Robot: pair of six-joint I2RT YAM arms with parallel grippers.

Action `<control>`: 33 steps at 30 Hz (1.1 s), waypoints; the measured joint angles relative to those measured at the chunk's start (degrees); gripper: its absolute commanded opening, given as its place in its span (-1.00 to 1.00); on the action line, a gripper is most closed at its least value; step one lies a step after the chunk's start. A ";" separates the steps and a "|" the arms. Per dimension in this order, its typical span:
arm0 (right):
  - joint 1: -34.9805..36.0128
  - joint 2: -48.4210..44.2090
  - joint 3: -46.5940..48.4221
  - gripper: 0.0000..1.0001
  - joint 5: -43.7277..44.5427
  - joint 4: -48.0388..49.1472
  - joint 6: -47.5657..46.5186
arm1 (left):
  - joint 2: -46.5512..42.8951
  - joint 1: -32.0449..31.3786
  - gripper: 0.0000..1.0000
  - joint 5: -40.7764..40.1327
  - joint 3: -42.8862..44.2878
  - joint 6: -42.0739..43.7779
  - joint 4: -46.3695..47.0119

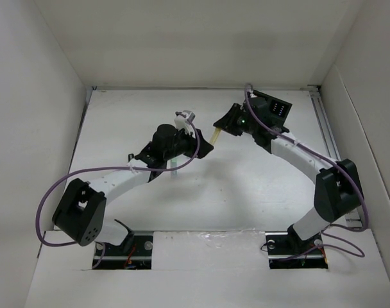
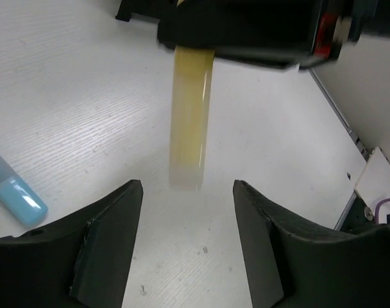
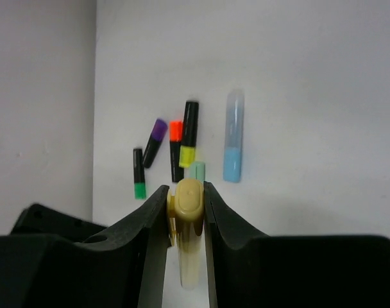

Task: Sort the stationery into containers
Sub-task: Place the stationery in the storage box.

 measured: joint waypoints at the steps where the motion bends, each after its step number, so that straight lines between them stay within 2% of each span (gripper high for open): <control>1: -0.94 -0.02 0.61 -0.97 0.92 -0.28 -0.17 | -0.50 0.00 0.14 -0.52 -0.46 -0.11 0.04; 5: -5.81 -0.02 5.07 -0.97 6.49 -2.32 -1.11 | -2.95 0.00 0.14 -3.15 -1.81 -0.15 0.13; 9: -11.39 -0.02 10.23 -0.97 16.00 -2.71 -1.68 | -4.59 0.00 0.14 -7.19 -1.97 -0.37 -0.44; 15: -18.23 3.74 18.82 -0.97 30.21 -3.30 -1.95 | -1.20 0.02 0.14 -14.80 1.18 -0.63 -6.62; 20: -19.28 12.55 25.38 -1.00 36.54 -5.25 -2.82 | 1.49 0.00 0.14 -19.89 2.64 -1.01 -10.71; 24: -19.15 17.27 26.29 -1.00 38.49 -8.00 -3.72 | 3.50 0.02 0.14 -23.61 4.04 -1.09 -13.14; 31: -17.59 18.49 28.13 -0.97 44.37 -9.70 -6.51 | 7.54 0.02 0.14 -28.22 6.86 -1.22 -16.20; 33: -16.68 18.49 29.33 -0.88 46.38 -9.49 -7.52 | 8.63 0.02 0.14 -29.20 7.56 -1.22 -17.00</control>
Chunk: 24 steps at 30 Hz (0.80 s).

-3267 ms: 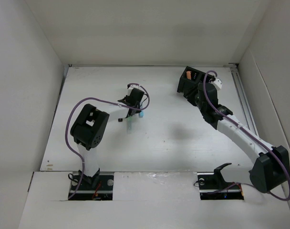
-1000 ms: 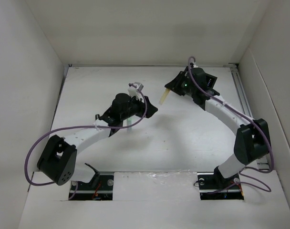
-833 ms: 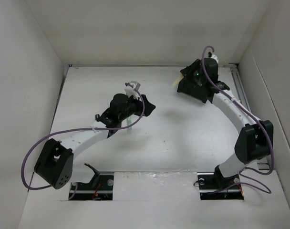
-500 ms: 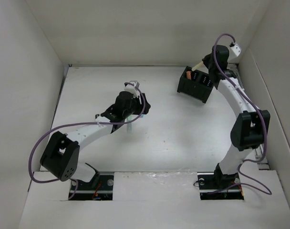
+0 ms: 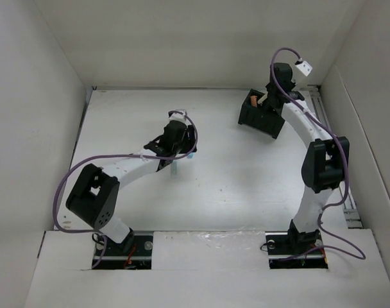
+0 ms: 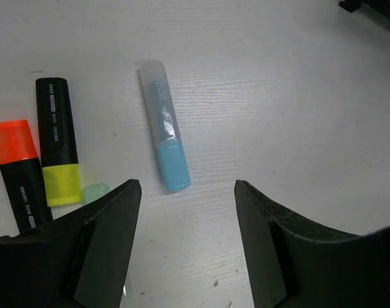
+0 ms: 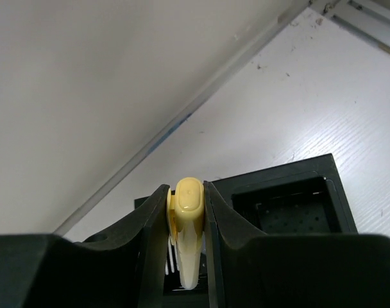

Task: Sort the stationery into containers
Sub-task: Place the stationery in the storage box.

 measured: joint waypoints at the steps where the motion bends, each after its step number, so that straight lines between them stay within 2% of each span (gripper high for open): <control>1: 0.59 0.00 0.39 -0.86 0.96 0.22 -0.48 | 0.55 0.00 0.14 -0.37 0.31 0.00 -0.42; 4: 2.43 0.09 0.46 -0.78 3.13 0.46 -1.33 | 2.60 0.00 0.14 -2.01 1.81 -0.02 -1.88; 10: 5.14 0.79 -0.55 -0.78 6.86 1.33 -1.42 | 5.70 0.00 0.12 -2.73 3.45 0.02 -3.37; 21: 4.63 1.55 0.15 -0.78 9.68 0.87 -1.51 | 5.92 0.00 0.12 -2.54 3.45 0.02 -3.67; 24: 4.61 2.56 1.51 -0.73 10.23 0.44 -1.51 | 5.97 0.00 0.12 -2.54 3.50 0.07 -3.74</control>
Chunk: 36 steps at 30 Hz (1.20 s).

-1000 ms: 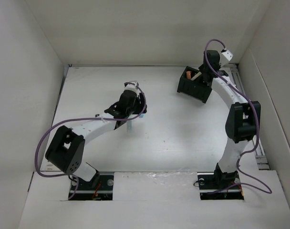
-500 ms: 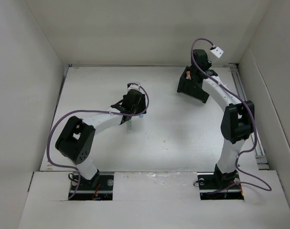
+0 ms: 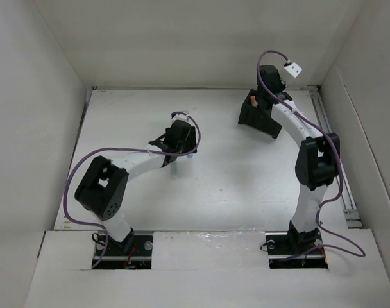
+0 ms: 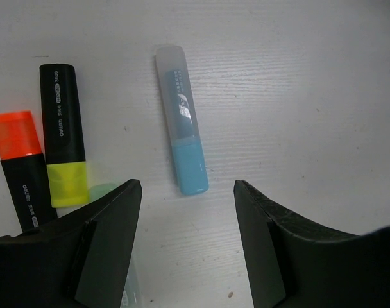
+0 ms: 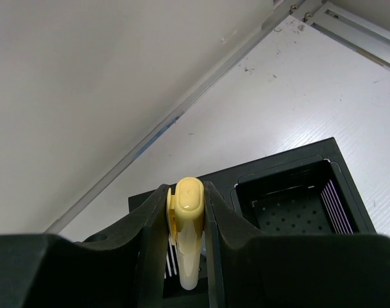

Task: Sort the stationery into containers
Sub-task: Place the stationery in the storage box, then pick up the stationery from the center of the board.

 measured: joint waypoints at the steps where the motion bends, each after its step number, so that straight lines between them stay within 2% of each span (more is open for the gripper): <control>1: 0.00 0.46 0.37 -0.70 0.28 -0.09 0.00 | 0.09 0.00 0.12 -0.04 0.04 0.02 0.00; 5: 0.02 2.64 1.09 -0.53 0.87 -0.20 0.02 | 1.11 0.00 0.10 -0.28 0.72 0.04 -0.28; 9: 0.02 3.87 1.05 -0.50 1.62 -1.36 0.02 | 1.95 0.00 0.07 -0.57 0.90 0.11 -0.70; 10: 0.02 3.87 1.05 -0.43 1.75 -1.62 0.00 | 2.23 0.00 0.07 -0.61 1.09 0.15 -0.87; 11: 0.02 3.87 1.05 -0.17 2.01 -1.64 0.00 | 2.40 0.00 0.07 -0.68 1.25 0.17 -0.92; 13: 0.02 3.85 1.09 0.16 2.03 -1.57 -0.02 | 2.93 0.00 0.07 -0.87 1.51 0.17 -1.05; 15: 0.20 3.80 1.09 0.39 1.90 -1.77 0.09 | 3.30 0.00 0.07 -1.09 1.75 0.17 -1.18; 17: 0.42 3.34 1.05 0.41 1.42 -2.23 -0.20 | 3.63 0.00 0.07 -1.25 1.99 0.17 -1.22; 21: 1.49 -1.22 -0.61 0.41 -0.66 -3.28 0.33 | 4.59 0.00 0.02 -1.66 2.51 0.17 -1.51; 23: 2.10 -5.60 -2.43 0.18 -1.77 -3.39 1.03 | 5.40 0.00 -0.03 -1.75 3.15 0.20 -1.68; 24: 2.56 -8.39 -4.09 -0.01 -2.36 -3.39 1.70 | 5.81 0.00 -0.05 -1.97 3.37 0.20 -1.70; 25: 3.04 -11.47 -6.21 -0.34 -3.10 -2.84 2.32 | 6.16 0.00 -0.10 -2.14 3.45 0.20 -1.68; 26: 3.48 -15.02 -8.87 -0.77 -4.13 -2.27 2.97 | 6.47 0.00 -0.12 -2.36 3.50 0.20 -1.75; 28: 4.50 -21.53 -13.99 -1.00 -6.36 -1.62 4.52 | 7.21 -0.04 -0.18 -2.91 3.72 0.22 -2.12; 32: 6.47 -30.25 -22.93 -1.00 -11.89 0.44 7.19 | 9.38 -0.11 -0.18 -4.11 4.76 0.22 -2.75; 36: 8.94 -32.37 -29.90 -0.43 -15.52 1.40 8.87 | 10.88 -0.68 -0.18 -5.16 6.25 0.20 -2.75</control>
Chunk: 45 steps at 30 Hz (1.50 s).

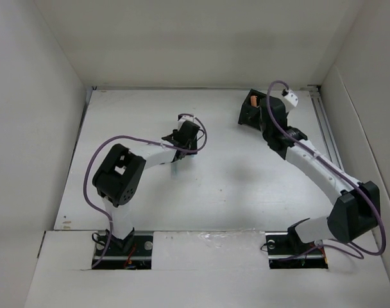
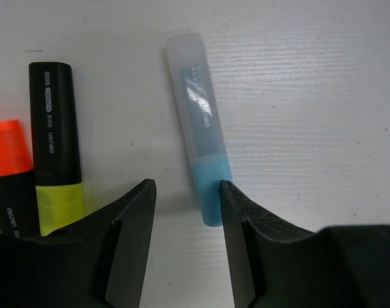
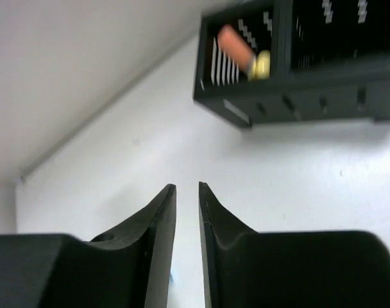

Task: Sort the stationery into containers
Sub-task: Pick up the stationery from the center of the board.

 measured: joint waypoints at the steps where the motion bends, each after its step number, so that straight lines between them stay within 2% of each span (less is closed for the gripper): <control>1: 0.70 -0.04 -1.66 -0.36 -0.85 0.07 0.26 | 0.28 -0.26 -0.16 -0.28 0.24 0.00 0.04; 5: 3.32 -0.04 -6.08 -0.21 -3.15 -0.22 1.20 | 1.73 -1.01 -0.16 -0.76 1.84 0.02 0.11; 15: 4.22 -0.33 -9.35 -0.18 -6.32 1.27 2.58 | 4.52 -1.29 -0.16 -1.22 2.86 0.20 -0.24; 17: 4.22 -0.44 -9.64 -0.16 -6.73 1.57 2.73 | 4.74 -1.29 -0.21 -1.27 3.13 0.20 -0.22; 18: 4.22 -0.52 -9.75 -0.13 -6.80 1.60 2.75 | 4.90 -1.29 -0.36 -1.42 3.28 0.22 -0.20; 21: 4.22 -0.70 -9.84 -0.05 -7.15 1.66 2.75 | 5.62 -1.29 -0.62 -1.97 4.04 0.39 -0.11; 22: 4.22 -0.76 -9.84 0.00 -7.41 1.73 2.73 | 5.70 -1.29 -0.84 -2.01 4.17 0.42 -0.11; 23: 4.22 -0.79 -9.84 0.06 -7.58 1.81 2.80 | 5.70 -1.29 -0.93 -2.08 4.20 0.35 -0.09; 24: 4.22 -0.81 -9.88 0.11 -7.91 2.03 2.75 | 5.70 -1.29 -1.00 -2.14 4.24 0.31 -0.09; 25: 4.22 -0.83 -9.97 0.22 -8.24 2.36 2.71 | 5.70 -1.29 -1.00 -2.21 4.24 0.24 -0.11; 27: 4.22 -0.83 -10.16 0.31 -9.27 2.73 2.49 | 5.51 -1.29 -1.00 -1.49 4.11 0.22 -0.02; 31: 4.15 -0.85 -10.47 0.46 -12.98 2.86 1.81 | 0.74 -1.18 -1.00 3.17 -1.18 0.26 2.43; 35: 4.11 -0.87 -10.47 0.52 -19.43 3.13 0.85 | -9.20 -1.20 -1.00 11.26 -8.61 0.42 6.67; 38: 4.11 -0.50 -10.40 0.54 -24.55 4.20 0.39 | -14.80 -1.20 -1.00 17.55 -10.60 0.44 10.71; 45: 4.15 5.46 -9.60 0.54 -34.32 6.62 0.66 | -16.28 -1.20 -1.00 27.63 -11.15 0.63 16.50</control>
